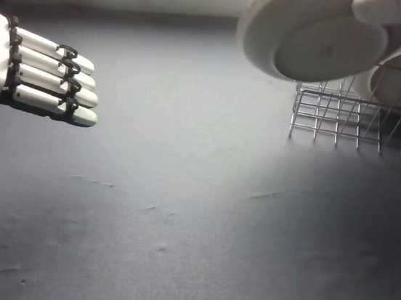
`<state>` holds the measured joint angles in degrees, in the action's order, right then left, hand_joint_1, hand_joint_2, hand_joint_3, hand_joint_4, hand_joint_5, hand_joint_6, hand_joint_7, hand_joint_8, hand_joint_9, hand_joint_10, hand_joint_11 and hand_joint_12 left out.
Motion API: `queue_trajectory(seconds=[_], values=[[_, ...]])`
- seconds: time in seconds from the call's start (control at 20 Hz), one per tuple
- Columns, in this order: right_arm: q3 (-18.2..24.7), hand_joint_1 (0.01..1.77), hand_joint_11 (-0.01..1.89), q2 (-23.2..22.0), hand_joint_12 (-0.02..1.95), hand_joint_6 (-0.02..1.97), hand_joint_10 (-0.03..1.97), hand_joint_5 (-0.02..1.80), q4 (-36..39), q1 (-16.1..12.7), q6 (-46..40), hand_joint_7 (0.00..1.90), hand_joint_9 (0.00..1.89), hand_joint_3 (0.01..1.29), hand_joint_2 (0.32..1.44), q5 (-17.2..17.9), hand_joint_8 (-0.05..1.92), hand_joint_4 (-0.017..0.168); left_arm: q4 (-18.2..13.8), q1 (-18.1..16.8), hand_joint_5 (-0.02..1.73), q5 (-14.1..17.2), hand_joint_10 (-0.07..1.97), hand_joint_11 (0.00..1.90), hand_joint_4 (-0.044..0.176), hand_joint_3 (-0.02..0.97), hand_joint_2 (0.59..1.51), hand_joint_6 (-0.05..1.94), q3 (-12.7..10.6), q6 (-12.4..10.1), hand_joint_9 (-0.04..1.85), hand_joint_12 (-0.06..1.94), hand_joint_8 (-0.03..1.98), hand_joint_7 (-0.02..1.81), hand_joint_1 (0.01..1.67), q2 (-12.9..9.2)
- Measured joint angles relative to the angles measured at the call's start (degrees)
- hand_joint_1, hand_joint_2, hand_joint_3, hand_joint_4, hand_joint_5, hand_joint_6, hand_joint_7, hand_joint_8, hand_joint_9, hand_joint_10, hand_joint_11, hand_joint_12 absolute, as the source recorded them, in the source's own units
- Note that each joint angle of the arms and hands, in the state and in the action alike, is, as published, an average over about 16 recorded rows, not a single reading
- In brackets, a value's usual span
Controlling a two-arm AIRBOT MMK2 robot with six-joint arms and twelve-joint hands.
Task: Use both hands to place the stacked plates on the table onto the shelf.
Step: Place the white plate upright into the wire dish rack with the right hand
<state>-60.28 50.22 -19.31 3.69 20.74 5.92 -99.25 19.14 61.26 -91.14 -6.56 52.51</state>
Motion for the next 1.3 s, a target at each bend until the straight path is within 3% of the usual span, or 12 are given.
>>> queue_trajectory(seconds=[0.5,1.3], values=[[-0.74,1.38,0.77,-1.99,1.37,1.16,1.26,0.75,6.67,5.29,0.18,0.98,0.88,0.01,1.07,3.42,0.96,-0.009,-0.05,0.65,0.02,0.72,0.01,0.02,0.002,0.021,1.156,0.00,2.55,-0.08,0.02,0.01,0.01,0.02,0.02,-0.55],[-4.02,1.34,0.74,-2.11,1.43,1.20,1.31,0.72,25.08,13.33,1.17,0.97,0.84,0.02,1.07,11.39,1.02,-0.010,-0.24,0.93,0.02,0.48,0.01,0.02,0.002,0.021,1.158,0.00,6.83,-0.57,0.02,0.01,0.01,0.01,0.02,-1.18]])
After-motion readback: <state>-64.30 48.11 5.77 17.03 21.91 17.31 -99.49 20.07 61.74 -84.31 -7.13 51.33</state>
